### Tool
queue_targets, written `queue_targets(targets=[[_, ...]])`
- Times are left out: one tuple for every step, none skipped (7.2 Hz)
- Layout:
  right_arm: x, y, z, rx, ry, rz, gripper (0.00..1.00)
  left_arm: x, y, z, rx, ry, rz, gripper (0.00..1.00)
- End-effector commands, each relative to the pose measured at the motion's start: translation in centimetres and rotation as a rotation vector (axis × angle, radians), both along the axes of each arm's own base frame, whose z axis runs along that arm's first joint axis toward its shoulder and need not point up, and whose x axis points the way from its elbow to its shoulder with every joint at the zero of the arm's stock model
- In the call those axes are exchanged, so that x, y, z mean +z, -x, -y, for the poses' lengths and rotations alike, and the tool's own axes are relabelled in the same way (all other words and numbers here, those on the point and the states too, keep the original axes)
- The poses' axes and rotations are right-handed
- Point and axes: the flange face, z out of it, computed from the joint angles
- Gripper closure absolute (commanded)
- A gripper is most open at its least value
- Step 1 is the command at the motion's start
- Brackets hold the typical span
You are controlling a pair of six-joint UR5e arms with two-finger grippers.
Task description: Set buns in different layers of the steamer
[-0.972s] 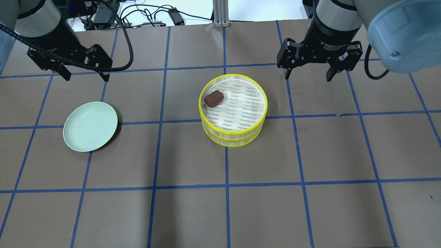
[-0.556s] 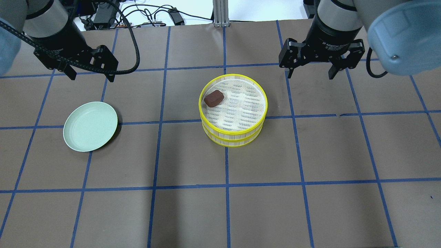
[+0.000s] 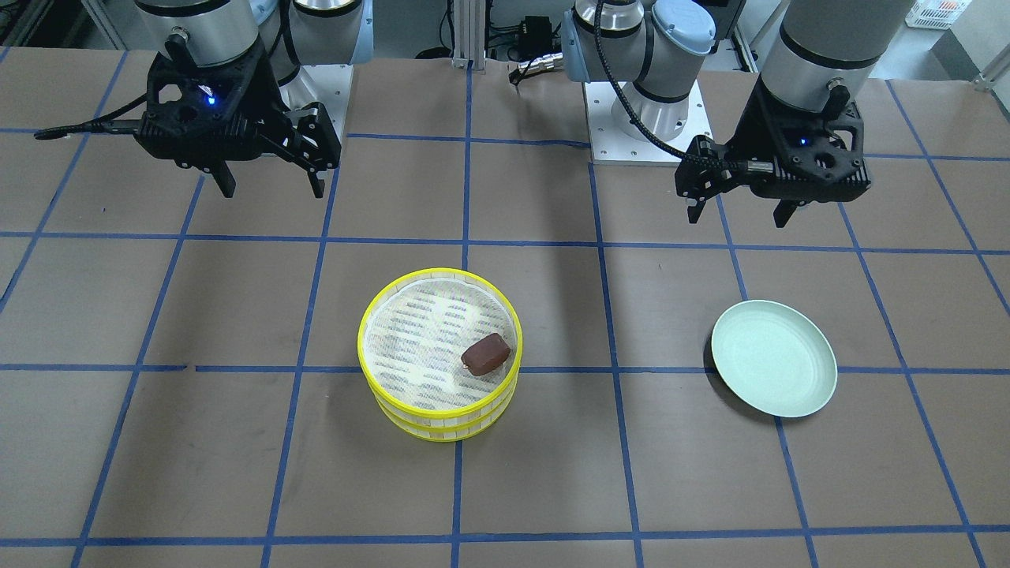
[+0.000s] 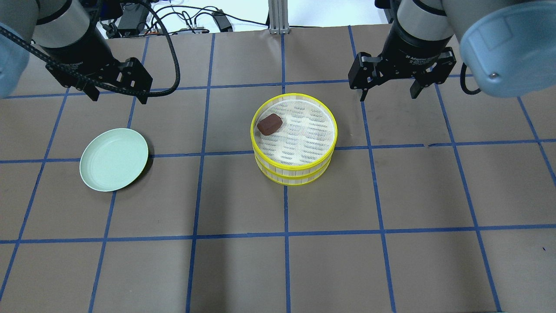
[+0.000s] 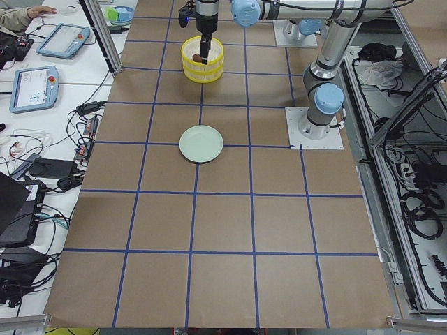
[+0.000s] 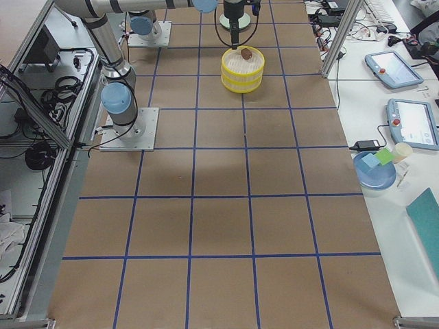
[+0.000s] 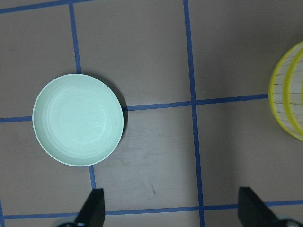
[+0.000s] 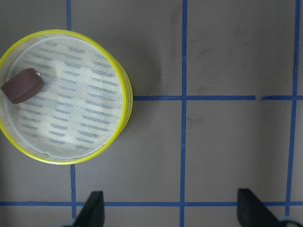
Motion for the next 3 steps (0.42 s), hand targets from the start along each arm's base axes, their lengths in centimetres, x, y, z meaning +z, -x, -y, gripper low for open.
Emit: queue_targets(targets=[[-0.06,0.0,-0.01,0.002,-0.003,-0.001,0.01,0.02,0.04,-0.04,0.0,-0.001,-0.003,0.0],[-0.06,0.0,-0.01,0.003,-0.003,-0.001,0.01,0.01,0.04,-0.06,0.0,-0.002,-0.003,0.0],[-0.04,-0.01,0.01,0.003,-0.002,-0.001,0.01,-0.01,0.02,-0.07,0.0,-0.004,-0.001,0.0]])
